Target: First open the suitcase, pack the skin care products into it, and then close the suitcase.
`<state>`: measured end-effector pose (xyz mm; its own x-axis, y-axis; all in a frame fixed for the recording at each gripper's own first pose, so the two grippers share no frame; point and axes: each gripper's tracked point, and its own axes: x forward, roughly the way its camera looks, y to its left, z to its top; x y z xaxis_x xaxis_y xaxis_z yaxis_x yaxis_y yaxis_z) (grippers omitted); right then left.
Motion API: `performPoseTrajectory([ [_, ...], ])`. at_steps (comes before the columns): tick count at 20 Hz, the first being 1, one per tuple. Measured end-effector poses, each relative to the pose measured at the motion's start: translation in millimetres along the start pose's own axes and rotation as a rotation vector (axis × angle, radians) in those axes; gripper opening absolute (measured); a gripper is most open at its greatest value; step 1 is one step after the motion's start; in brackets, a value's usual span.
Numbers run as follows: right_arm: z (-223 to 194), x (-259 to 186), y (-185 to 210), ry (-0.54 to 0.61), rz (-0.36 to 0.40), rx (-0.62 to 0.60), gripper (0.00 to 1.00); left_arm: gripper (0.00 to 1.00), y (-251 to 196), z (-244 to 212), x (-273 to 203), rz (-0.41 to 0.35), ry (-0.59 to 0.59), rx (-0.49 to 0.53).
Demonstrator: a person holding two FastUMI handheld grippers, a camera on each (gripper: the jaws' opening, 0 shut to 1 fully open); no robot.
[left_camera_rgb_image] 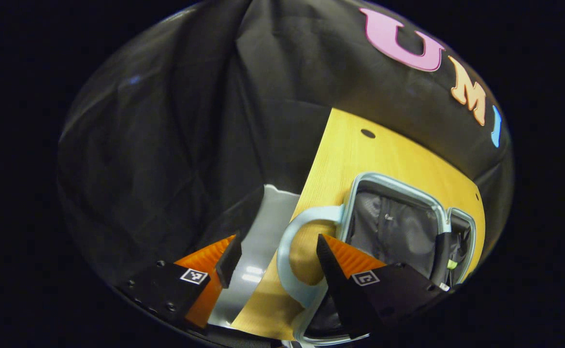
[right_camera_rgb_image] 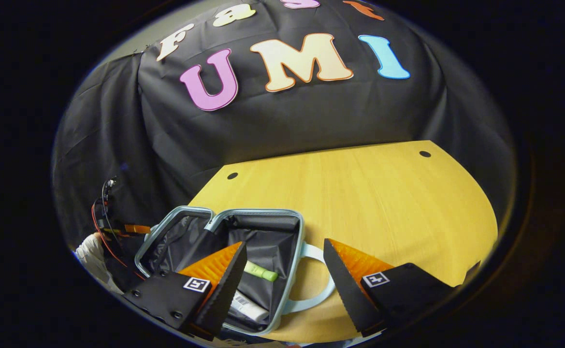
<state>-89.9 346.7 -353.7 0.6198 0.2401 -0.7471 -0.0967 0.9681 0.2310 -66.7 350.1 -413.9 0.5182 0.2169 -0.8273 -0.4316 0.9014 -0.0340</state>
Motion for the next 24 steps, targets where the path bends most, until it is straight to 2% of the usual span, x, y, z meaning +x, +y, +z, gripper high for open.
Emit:
performPoseTrajectory([
  [1,1,-4,-6,-0.003,-0.014,0.003,0.98,0.84,2,0,7,-0.001,0.014,0.021],
  [2,1,-7,-11,-0.007,-0.029,0.007,0.98,0.84,3,-2,14,0.011,0.030,0.041],
  [4,4,-16,-20,-0.019,-0.050,0.018,0.98,0.68,2,-7,26,0.020,0.064,0.074],
  [6,8,-24,-28,-0.040,-0.071,0.023,0.98,0.64,7,-8,30,0.023,0.088,0.081],
  [7,9,-28,-30,-0.049,-0.079,0.023,0.98,0.50,6,-10,33,0.017,0.103,0.077],
  [8,9,-30,-34,-0.058,-0.088,0.022,0.98,0.45,5,-12,37,0.015,0.106,0.068],
  [9,11,-33,-36,-0.067,-0.092,0.018,0.98,0.33,0,-13,37,0.000,0.111,0.056],
  [10,11,-33,-37,-0.073,-0.094,0.014,0.98,0.28,-3,-12,35,-0.001,0.107,0.055],
  [11,12,-34,-38,-0.074,-0.092,0.011,0.98,0.13,-5,-10,31,0.005,0.103,0.069],
  [15,19,-33,-44,-0.098,-0.064,-0.012,0.98,0.02,-13,13,1,0.035,0.056,0.148],
  [19,27,-30,-50,-0.113,-0.013,-0.025,0.98,0.02,-35,59,-61,0.049,-0.048,0.153],
  [24,42,-31,-64,-0.113,0.067,-0.040,0.98,0.02,-82,81,-132,0.059,-0.153,0.241],
])
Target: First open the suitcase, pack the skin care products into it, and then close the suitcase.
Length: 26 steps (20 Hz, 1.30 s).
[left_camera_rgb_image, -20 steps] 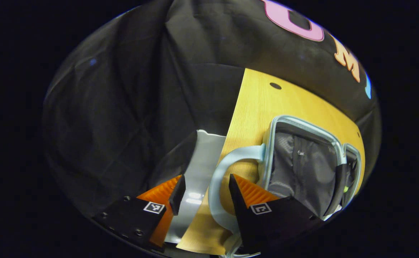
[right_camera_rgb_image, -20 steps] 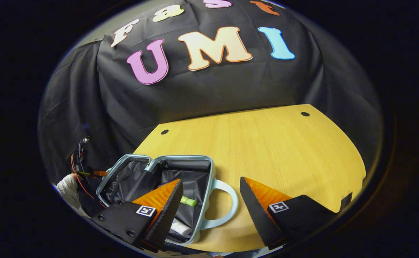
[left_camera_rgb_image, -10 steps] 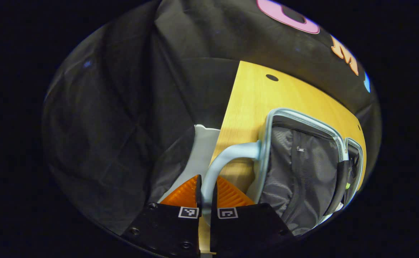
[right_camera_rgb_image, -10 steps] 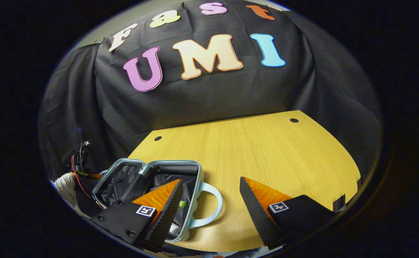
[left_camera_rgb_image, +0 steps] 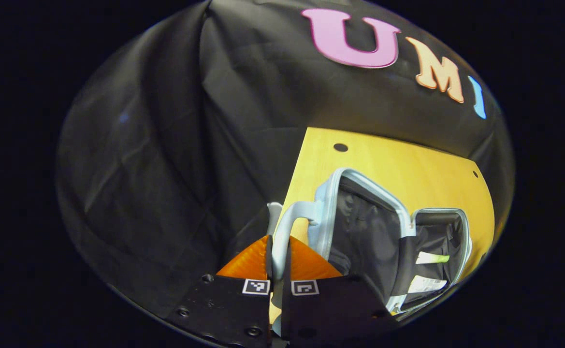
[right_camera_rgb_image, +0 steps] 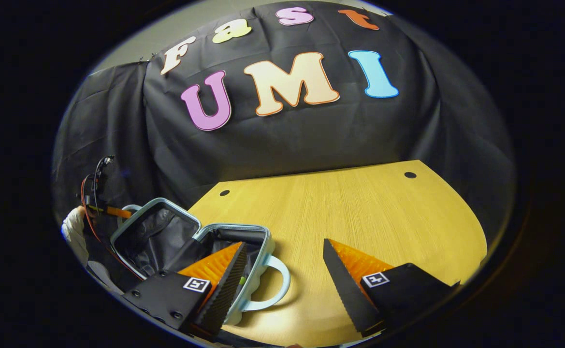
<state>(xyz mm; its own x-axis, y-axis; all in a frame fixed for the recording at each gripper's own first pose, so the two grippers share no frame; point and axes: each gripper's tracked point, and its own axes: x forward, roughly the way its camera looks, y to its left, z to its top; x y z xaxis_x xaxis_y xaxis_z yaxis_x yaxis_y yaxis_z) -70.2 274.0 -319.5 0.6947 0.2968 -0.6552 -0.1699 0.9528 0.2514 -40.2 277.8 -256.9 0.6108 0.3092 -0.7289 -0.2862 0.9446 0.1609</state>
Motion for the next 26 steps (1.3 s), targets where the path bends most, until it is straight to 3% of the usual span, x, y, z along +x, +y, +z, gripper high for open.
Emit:
performPoseTrajectory([
  [5,21,-5,-18,-0.026,0.056,-0.001,0.98,0.01,-42,37,-47,-0.004,-0.058,0.008],
  [14,31,-20,-53,-0.044,0.077,0.015,0.98,0.01,-171,73,-96,-0.136,-0.164,0.073],
  [23,42,-30,-68,-0.053,0.080,-0.008,0.98,0.02,-294,77,-121,-0.393,-0.228,0.072],
  [26,44,-32,-73,-0.053,0.076,-0.012,0.98,0.02,-335,76,-126,-0.508,-0.244,-0.011],
])
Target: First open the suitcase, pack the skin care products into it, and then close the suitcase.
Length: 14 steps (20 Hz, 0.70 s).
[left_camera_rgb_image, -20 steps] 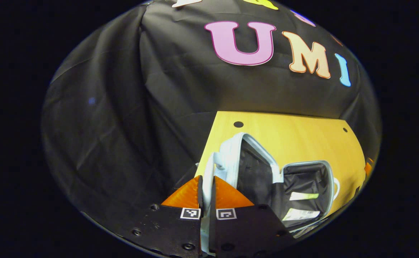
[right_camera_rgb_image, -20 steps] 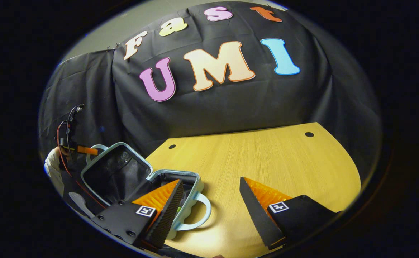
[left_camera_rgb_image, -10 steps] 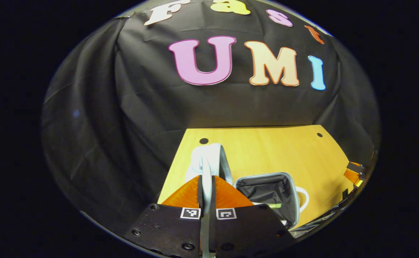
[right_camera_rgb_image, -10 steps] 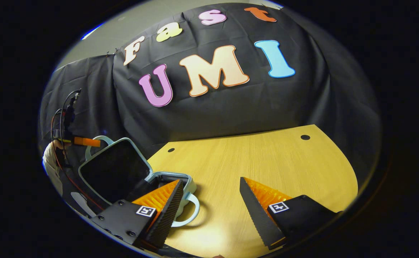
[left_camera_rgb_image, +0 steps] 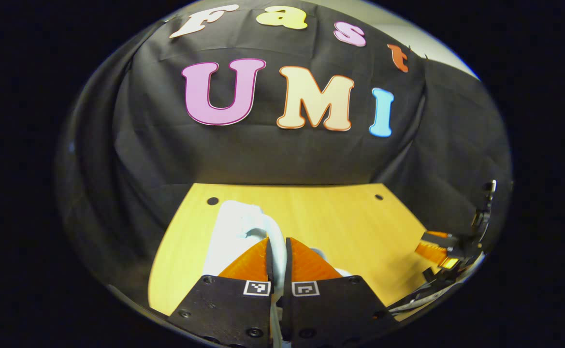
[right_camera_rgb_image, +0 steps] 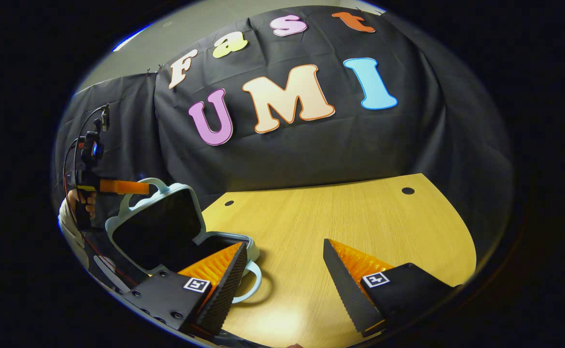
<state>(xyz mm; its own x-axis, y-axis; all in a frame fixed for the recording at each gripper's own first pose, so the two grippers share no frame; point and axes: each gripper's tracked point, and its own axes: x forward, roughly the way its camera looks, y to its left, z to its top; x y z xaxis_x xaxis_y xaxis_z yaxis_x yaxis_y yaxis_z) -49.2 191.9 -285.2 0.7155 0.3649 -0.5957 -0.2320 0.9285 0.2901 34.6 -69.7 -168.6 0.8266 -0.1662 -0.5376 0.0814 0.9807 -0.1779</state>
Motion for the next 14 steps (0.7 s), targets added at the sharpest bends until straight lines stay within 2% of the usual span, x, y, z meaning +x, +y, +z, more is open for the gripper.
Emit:
performPoseTrajectory([
  [3,4,-5,-9,-0.003,-0.013,-0.014,0.98,0.02,-34,-14,9,-0.088,0.007,-0.045],
  [7,7,-15,-21,-0.006,-0.034,-0.020,0.98,0.02,-65,-39,26,-0.141,0.051,-0.005],
  [11,12,-24,-35,-0.017,-0.049,-0.042,0.98,0.02,-93,-72,37,-0.161,0.107,0.009],
  [14,11,-33,-46,-0.014,-0.050,-0.047,0.98,0.07,-107,-91,53,-0.135,0.118,0.093],
])
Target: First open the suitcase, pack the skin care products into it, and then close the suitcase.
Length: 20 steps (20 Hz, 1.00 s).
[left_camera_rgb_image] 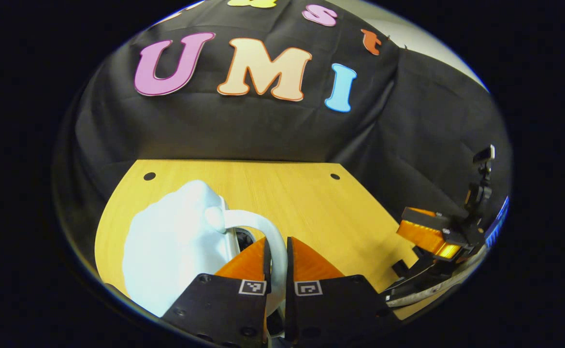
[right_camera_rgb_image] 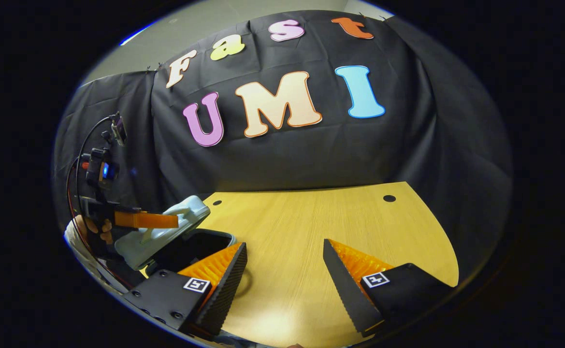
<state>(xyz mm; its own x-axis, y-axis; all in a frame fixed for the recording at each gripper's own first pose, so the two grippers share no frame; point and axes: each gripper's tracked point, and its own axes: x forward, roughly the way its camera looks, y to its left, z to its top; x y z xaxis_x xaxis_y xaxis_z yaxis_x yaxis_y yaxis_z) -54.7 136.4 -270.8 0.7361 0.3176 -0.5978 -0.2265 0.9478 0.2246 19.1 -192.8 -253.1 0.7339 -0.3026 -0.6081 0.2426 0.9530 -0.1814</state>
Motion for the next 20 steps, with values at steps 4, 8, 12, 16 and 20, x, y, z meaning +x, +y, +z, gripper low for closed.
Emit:
performPoseTrajectory([
  [4,8,-9,-23,-0.031,-0.012,-0.012,0.98,0.17,-21,-28,20,0.017,0.037,-0.015],
  [8,28,-20,-37,-0.084,0.016,-0.007,0.98,0.43,-55,6,32,0.023,-0.104,-0.039],
  [12,76,-33,-43,-0.194,0.036,-0.019,0.98,0.87,-77,53,24,0.126,-0.269,0.022],
  [16,149,-61,-38,-0.393,-0.017,-0.020,0.98,0.95,-92,103,0,0.239,-0.459,0.086],
  [20,180,-87,-26,-0.517,-0.091,-0.023,0.97,0.95,-120,123,-11,0.172,-0.491,0.136],
])
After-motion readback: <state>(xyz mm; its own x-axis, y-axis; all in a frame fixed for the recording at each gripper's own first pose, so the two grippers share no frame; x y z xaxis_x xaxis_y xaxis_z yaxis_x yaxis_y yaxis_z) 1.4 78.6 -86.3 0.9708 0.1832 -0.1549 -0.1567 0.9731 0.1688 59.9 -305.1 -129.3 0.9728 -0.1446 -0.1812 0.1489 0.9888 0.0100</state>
